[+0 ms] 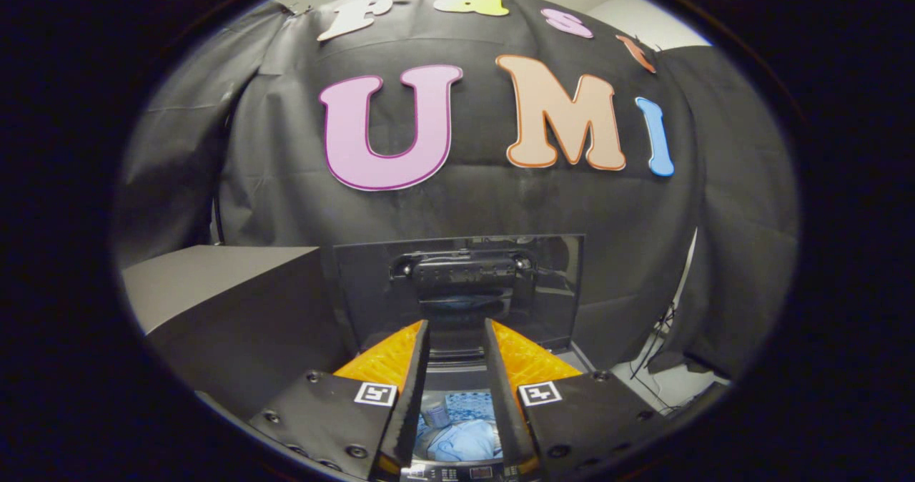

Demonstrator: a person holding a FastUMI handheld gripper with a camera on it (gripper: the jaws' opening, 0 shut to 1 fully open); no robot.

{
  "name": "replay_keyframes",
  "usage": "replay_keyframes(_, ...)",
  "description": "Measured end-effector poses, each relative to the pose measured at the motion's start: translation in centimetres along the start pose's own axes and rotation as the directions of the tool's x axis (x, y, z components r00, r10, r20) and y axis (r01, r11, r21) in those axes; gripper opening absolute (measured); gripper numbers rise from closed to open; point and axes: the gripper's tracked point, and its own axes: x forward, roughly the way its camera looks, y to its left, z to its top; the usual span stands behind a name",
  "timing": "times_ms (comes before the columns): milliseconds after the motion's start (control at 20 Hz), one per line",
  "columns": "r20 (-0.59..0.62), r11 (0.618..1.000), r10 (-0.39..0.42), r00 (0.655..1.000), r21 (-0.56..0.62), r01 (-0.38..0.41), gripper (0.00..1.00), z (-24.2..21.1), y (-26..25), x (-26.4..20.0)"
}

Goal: Put the clothes into the washing machine and then close the washing machine lid.

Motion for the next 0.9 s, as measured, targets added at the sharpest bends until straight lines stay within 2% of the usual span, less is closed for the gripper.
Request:
replay_keyframes(200, 0.018, 0.999, 0.036, 0.999, -0.014, -0.036, 0.74, -0.1, -0.6, -1.5)
replay_keyframes(500, 0.053, 1.0, 0.023, 0.998, -0.017, -0.022, 0.96, -0.1, -3.7, -3.6)
replay_keyframes(900, 0.079, 1.0, -0.003, 0.997, 0.002, 0.003, 0.96, 0.6, -7.1, -4.7)
